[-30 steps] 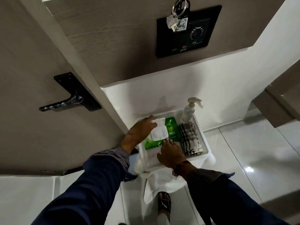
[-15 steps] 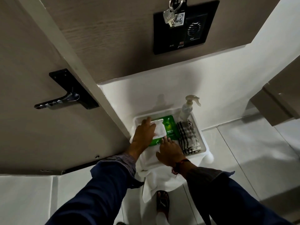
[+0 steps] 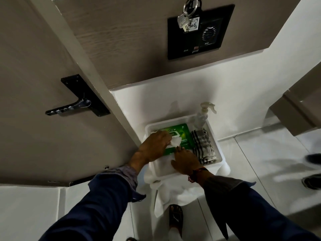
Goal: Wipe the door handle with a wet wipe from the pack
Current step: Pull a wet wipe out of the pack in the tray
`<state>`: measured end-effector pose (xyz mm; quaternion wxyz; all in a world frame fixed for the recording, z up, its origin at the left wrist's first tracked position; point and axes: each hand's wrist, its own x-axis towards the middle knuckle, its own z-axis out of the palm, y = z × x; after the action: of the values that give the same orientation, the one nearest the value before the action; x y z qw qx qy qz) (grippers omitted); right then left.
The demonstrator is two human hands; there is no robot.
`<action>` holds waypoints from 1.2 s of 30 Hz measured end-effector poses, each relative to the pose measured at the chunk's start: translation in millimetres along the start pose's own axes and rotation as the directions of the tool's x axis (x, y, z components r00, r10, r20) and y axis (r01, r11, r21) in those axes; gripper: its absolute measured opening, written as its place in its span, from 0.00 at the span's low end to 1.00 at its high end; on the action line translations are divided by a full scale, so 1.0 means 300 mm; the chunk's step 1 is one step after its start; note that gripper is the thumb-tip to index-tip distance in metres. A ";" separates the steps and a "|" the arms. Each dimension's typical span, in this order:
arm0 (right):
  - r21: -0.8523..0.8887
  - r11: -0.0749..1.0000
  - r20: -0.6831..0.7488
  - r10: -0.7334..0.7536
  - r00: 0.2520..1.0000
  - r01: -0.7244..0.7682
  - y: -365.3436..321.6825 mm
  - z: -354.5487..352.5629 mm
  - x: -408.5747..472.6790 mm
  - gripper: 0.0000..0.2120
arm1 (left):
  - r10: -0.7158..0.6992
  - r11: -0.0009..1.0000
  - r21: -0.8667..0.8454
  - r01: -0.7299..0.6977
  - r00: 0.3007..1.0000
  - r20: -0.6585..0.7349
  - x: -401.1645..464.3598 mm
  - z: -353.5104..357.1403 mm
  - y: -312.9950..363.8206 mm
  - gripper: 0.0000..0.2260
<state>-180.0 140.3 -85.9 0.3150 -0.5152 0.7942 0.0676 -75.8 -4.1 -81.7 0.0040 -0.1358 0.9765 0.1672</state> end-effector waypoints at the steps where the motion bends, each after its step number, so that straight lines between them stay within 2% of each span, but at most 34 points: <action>1: 0.031 1.000 -0.009 0.004 1.000 -0.004 0.008 -0.003 -0.001 0.28 | 0.011 0.999 0.033 -0.012 1.000 0.022 -0.014 -0.004 -0.011 0.11; 4: 0.138 0.988 -0.144 0.087 0.986 -0.067 0.038 -0.013 0.005 0.18 | 0.046 0.975 0.207 -0.080 0.986 0.162 -0.039 0.014 -0.040 0.12; 6: 0.101 0.992 -0.249 0.099 0.964 -0.076 0.059 -0.019 0.018 0.23 | 0.035 0.957 0.271 -0.101 0.970 0.239 -0.042 0.027 -0.037 0.14; 7: 0.049 0.998 -0.255 0.044 0.966 -0.033 0.066 -0.021 0.026 0.27 | 0.034 0.949 0.294 -0.111 0.966 0.255 -0.041 0.030 -0.031 0.15; 10: -0.130 0.984 -0.123 -0.136 0.983 0.120 0.072 -0.027 0.050 0.34 | 0.071 0.918 0.357 -0.173 0.957 0.283 -0.035 0.027 -0.024 0.16; 14: -0.245 0.963 -0.067 -0.131 0.989 0.111 0.070 -0.025 0.063 0.34 | 0.081 0.896 0.384 -0.224 0.932 0.354 -0.032 0.005 -0.039 0.20; 19: -0.291 0.949 -0.050 -0.145 0.988 0.124 0.053 -0.062 0.067 0.33 | 0.134 0.866 0.392 -0.312 0.898 0.420 -0.012 -0.019 -0.037 0.19; 22: -0.348 0.928 -0.056 -0.166 0.985 0.136 0.047 -0.092 0.073 0.29 | 0.163 0.848 0.380 -0.370 0.863 0.478 0.004 -0.039 -0.044 0.17; 25: -0.355 0.928 -0.061 -0.146 0.987 0.115 0.034 -0.117 0.072 0.26 | 0.142 0.893 0.305 -0.332 0.848 0.510 0.023 -0.045 -0.034 0.16; 28: -0.311 0.944 -0.050 -0.133 0.990 0.112 0.031 -0.135 0.078 0.25 | 0.124 0.916 0.290 -0.277 0.883 0.453 0.035 -0.027 -0.019 0.18; 31: -0.266 0.957 -0.051 -0.130 0.990 0.112 0.047 -0.148 0.085 0.23 | 0.020 0.982 0.164 -0.089 0.923 0.385 0.009 -0.015 -0.029 0.23; 34: -0.219 0.968 -0.067 -0.136 0.988 0.118 0.060 -0.149 0.084 0.21 | 0.046 0.971 0.195 -0.139 0.907 0.418 -0.015 -0.007 -0.052 0.29; 36: -0.193 0.976 -0.102 -0.126 0.987 0.105 0.067 -0.141 0.083 0.21 | 0.090 0.947 0.244 -0.207 0.903 0.419 -0.018 -0.009 -0.046 0.27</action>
<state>-222.2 111.8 -71.0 0.2229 -0.5908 0.7697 0.0940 -67.0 -16.1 -83.4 0.2113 -0.0208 0.9759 0.0503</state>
